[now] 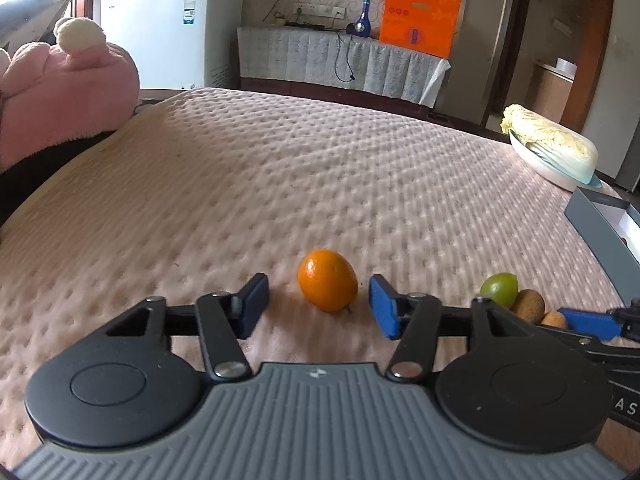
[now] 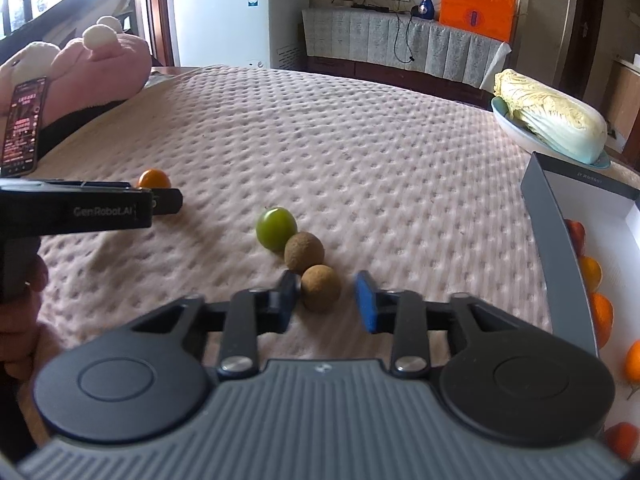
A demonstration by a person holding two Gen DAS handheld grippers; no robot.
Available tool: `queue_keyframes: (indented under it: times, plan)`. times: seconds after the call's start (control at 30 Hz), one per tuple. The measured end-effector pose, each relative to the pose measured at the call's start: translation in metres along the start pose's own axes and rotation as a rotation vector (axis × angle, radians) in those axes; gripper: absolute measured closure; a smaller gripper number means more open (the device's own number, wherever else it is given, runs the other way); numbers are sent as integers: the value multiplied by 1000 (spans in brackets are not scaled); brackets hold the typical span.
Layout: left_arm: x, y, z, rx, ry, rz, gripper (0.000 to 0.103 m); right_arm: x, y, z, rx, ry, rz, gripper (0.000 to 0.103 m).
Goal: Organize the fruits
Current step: 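Grasp the small orange with the left tool, then grasp a brown longan with the right tool while the left tool holds the small orange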
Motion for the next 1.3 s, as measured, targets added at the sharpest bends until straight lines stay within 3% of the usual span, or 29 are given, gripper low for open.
queue_keyframes:
  times: [0.1,0.23,0.67,1.3]
  plan:
    - [-1,-2,0,-2,6,-3,45,0,0,2,-8,6,4,79]
    - [-1,-3,-3,4,-4,-9,66,1,1,2,-9,8,3,79]
    - [-1,7,-4,3,4,7,66,2,7,2,-12,-38,1,79]
    - [-14,65,0,-34,0,-17,66,7,65,19,-61,-97,-32,79]
Point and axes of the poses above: each gripper's, at about its wrist camera, not at the fingertips, and y roughly against the way its jaws point, z to its left, x to its underside, the point moved 8 cm from there along -y, roughly the way its jaws point, and after that the axes turned 11 degrees about -z, right-handed, at the moved point
